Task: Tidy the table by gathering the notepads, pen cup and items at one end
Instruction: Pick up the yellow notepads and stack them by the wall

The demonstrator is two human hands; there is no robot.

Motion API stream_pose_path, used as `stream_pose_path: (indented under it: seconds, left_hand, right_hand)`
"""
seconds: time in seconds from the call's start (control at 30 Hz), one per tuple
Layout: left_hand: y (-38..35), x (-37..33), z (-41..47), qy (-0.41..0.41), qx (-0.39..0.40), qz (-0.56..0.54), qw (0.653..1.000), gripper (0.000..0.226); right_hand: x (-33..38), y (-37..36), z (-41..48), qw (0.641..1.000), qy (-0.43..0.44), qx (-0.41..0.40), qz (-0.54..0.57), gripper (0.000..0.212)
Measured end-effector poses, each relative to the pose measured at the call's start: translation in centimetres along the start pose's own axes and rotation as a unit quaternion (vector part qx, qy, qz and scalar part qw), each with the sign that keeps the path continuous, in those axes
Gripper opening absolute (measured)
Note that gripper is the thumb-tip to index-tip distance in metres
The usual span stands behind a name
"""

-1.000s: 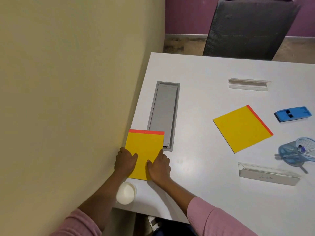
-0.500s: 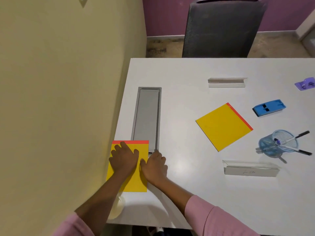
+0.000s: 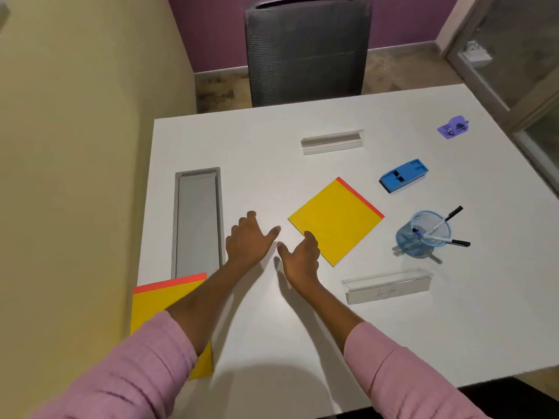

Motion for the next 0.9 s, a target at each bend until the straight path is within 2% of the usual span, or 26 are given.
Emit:
stream_pose_path:
  seconds: [0.17, 0.4, 0.57, 0.77, 0.9]
  left_hand:
    - [-3.1, -5.0, 3.1, -0.030, 0.022, -0.026, 0.999, 0.083]
    - [-7.7, -9.5, 6.0, -0.073, 0.071, 0.019, 0.995, 0.086]
    - [-9.4, -10.6, 7.1, -0.106, 0.074, 0.038, 0.991, 0.086]
    - [-10.0, -11.2, 7.3, -0.102, 0.039, 0.051, 0.993, 0.093]
    - [-10.3, -11.8, 8.0, -0.112, 0.032, 0.046, 0.992, 0.094]
  right_hand:
    - [-2.9, 6.1, 4.4, 0.993, -0.060, -0.081, 0.065, 0.087]
    - [-6.4, 10.2, 8.2, 0.983, -0.113, -0.106, 0.096, 0.091]
    - [-8.1, 10.9, 9.7, 0.977, -0.148, -0.108, 0.105, 0.094]
    - [-9.6, 10.6, 10.8, 0.957, -0.221, -0.121, 0.141, 0.081]
    - [-10.4, 10.3, 11.6, 0.921, -0.289, -0.121, 0.231, 0.076]
Point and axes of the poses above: each hand's wrist, its own z-axis towards the middle knuckle, its own y-axis out of the back of the hand, x = y × z, the point moved 9 cm from there along z, towards the middle knuckle, and after that the axes turned 3 degrees about -y, right-handed, at the moved point
